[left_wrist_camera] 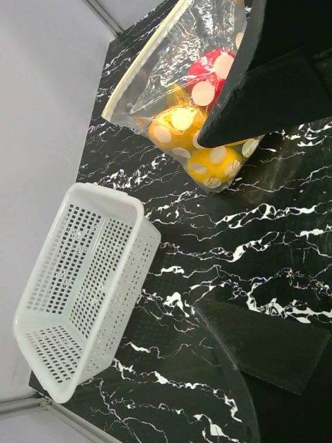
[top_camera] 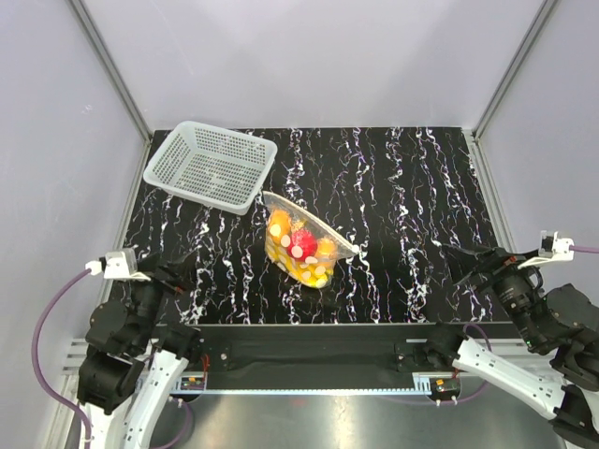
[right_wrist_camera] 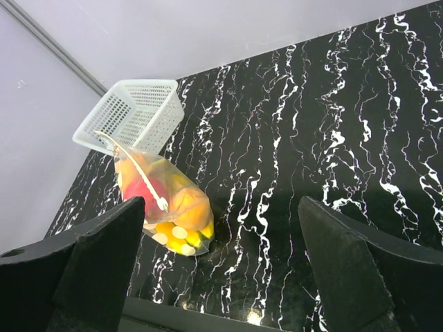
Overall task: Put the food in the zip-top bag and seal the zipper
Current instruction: Reset both arms
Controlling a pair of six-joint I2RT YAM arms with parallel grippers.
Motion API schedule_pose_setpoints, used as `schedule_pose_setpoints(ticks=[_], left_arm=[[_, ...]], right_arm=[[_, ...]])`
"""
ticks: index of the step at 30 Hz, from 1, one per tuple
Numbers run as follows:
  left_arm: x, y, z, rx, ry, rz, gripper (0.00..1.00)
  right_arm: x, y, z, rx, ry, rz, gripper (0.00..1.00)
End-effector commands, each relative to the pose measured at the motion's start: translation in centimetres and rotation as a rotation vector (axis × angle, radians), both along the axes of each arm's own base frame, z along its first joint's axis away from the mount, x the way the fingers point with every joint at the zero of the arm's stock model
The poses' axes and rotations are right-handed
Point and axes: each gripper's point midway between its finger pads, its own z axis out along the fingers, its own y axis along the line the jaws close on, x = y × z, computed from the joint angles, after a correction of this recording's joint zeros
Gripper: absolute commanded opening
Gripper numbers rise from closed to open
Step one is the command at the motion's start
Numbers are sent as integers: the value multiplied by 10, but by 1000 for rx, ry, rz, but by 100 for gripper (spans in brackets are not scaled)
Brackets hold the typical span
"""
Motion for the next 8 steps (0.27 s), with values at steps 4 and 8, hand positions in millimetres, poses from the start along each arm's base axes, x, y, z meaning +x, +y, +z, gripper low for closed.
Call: schedule_pose_setpoints(ticks=[4, 8], left_arm=[[-24, 10, 33, -69, -201, 12, 99], [-24, 10, 32, -71, -202, 12, 99]], right_arm=[[-1, -2, 0, 5, 3, -1, 100], [1, 7, -1, -14, 14, 20, 100]])
